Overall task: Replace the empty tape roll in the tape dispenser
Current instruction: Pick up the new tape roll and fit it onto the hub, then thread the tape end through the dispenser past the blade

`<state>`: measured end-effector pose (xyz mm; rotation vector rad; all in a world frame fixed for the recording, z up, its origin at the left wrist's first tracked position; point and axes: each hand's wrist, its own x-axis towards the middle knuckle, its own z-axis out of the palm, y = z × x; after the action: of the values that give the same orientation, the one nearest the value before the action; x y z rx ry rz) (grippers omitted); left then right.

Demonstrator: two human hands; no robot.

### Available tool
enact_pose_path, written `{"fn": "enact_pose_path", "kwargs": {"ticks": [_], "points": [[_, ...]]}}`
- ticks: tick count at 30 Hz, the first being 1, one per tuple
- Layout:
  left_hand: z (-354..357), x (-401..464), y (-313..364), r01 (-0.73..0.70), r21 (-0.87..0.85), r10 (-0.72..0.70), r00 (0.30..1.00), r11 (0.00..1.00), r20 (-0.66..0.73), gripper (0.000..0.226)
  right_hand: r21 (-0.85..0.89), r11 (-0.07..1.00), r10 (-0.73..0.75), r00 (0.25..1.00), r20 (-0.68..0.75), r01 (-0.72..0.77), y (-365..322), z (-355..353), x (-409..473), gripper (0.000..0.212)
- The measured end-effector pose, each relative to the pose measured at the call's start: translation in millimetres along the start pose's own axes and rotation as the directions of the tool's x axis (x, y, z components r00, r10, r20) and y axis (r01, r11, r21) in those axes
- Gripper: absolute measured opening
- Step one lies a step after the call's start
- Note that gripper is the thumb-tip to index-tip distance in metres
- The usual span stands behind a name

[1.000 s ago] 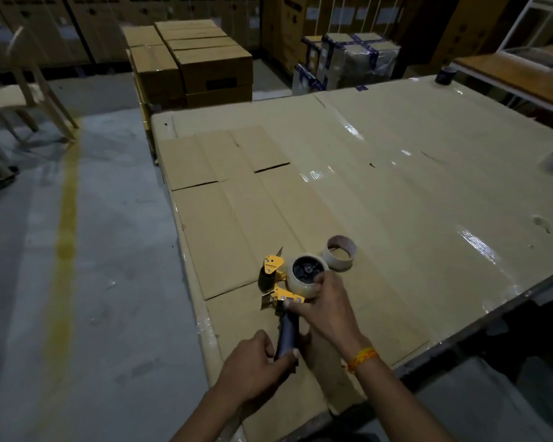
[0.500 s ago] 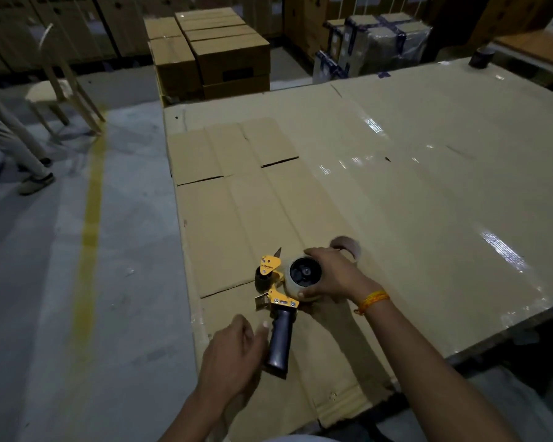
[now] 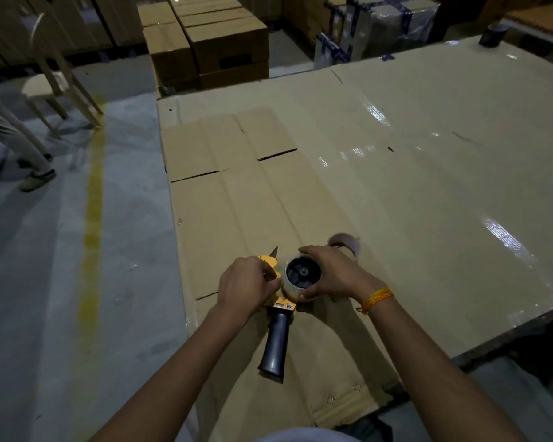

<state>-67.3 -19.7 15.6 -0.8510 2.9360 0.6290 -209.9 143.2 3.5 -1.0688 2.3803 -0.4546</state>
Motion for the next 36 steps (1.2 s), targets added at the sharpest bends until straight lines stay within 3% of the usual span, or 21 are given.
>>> {"fn": "enact_pose_path", "kwargs": {"ticks": [4, 9, 12, 25, 28, 31, 32, 36], "points": [[10.2, 18.3, 9.8, 0.073, 0.151, -0.097, 0.983, 0.986, 0.155, 0.028, -0.008, 1.0, -0.002, 1.0, 0.0, 0.002, 0.8, 2.4, 2.2, 0.116], [22.8, 24.1, 20.8, 0.029, 0.277, -0.068, 0.989, 0.96, 0.134, 0.015, -0.024, 1.0, -0.008, 1.0, -0.002, 0.008, 0.5, 3.7, 4.2, 0.116], [30.3, 24.1, 25.8, 0.016, 0.357, -0.066, 0.99, 0.934, 0.128, 0.018, -0.016, 1.0, -0.013, 1.0, -0.004, 0.013, 4.2, 6.1, 5.2, 0.117], [32.2, 20.0, 27.0, -0.031, 0.361, -0.006, 0.995, 0.932, 0.1, 0.012, 0.007, 0.999, 0.037, 0.999, -0.007, -0.037, 4.3, 8.5, 0.6, 0.119], [30.9, 22.3, 23.3, -0.059, 0.35, 0.022, 0.994, 0.935, 0.11, 0.011, -0.003, 0.993, 0.122, 0.991, -0.062, -0.122, -10.9, 20.9, -11.5, 0.123], [30.0, 25.7, 21.9, -0.111, 0.383, 0.065, 0.989, 0.917, 0.132, 0.016, 0.039, 0.954, 0.297, 0.925, -0.235, -0.297, -44.2, 50.8, -40.7, 0.098], [29.7, 26.6, 21.9, -0.129, 0.395, 0.08, 0.987, 0.91, 0.139, 0.017, 0.101, 0.936, 0.352, 0.909, -0.225, -0.337, -52.0, 60.9, -50.3, 0.09], [29.0, 28.5, 20.8, -0.178, 0.436, 0.126, 0.981, 0.882, 0.146, 0.018, 0.389, 0.82, 0.419, 0.903, 0.094, -0.421, -60.0, 88.6, -70.9, 0.079]]}}
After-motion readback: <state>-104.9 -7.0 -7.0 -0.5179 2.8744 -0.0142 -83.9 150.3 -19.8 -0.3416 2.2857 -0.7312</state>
